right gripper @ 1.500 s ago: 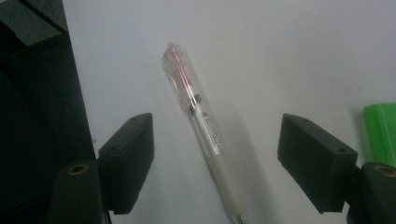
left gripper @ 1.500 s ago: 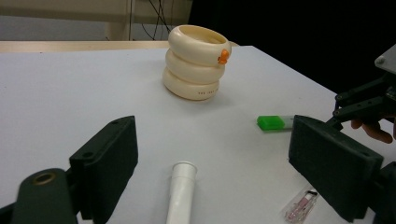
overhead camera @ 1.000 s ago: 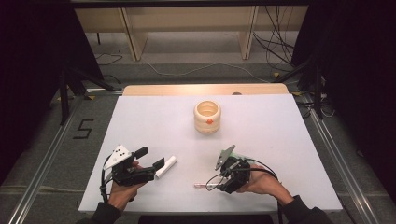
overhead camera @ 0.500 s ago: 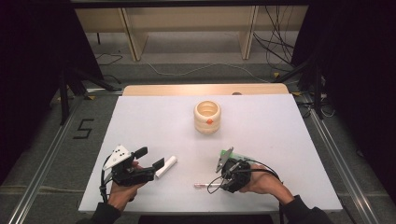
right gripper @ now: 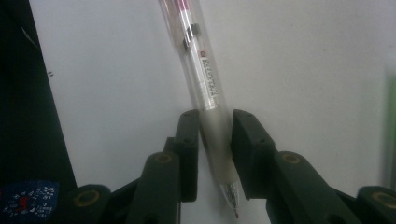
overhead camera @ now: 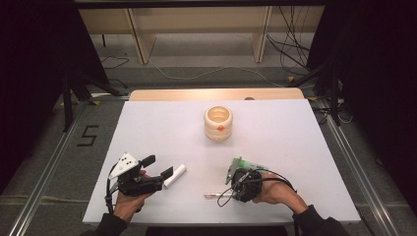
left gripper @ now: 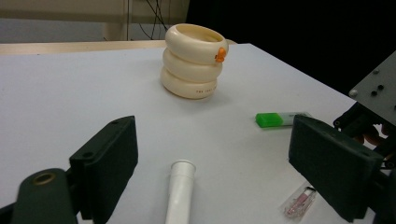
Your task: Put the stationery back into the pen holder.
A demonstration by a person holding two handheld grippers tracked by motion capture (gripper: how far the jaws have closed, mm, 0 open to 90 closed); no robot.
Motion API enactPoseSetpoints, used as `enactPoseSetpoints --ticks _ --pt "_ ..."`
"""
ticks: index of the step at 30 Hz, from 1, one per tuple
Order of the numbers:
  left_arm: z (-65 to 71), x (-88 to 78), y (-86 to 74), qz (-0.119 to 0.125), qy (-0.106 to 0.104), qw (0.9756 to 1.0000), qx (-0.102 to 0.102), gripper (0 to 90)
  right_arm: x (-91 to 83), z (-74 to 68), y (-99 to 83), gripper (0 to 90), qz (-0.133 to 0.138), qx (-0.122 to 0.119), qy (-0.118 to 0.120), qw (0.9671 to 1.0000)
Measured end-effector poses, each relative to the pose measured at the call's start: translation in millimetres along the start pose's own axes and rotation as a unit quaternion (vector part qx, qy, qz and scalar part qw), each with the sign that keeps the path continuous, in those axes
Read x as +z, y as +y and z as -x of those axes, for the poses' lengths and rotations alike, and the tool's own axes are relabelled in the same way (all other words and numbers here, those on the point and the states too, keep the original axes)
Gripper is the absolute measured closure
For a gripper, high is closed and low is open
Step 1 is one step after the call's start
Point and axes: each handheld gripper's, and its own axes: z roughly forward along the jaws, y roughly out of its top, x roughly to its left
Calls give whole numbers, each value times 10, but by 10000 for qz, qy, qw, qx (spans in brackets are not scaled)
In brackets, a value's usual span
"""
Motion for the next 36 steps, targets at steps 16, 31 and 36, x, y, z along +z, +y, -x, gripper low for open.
enactPoseSetpoints --ticks 16,31,36 --pt "-2 3 -3 -22 -1 10000 1 154 1 -81 68 801 -102 -434 -186 9988" --pt "39 11 146 -357 -304 9989 17 159 -237 -264 96 802 726 -1221 -1171 9829" --pt "109 87 233 -718 -490 9961 162 159 -273 -348 112 802 921 -1553 -1621 9701"
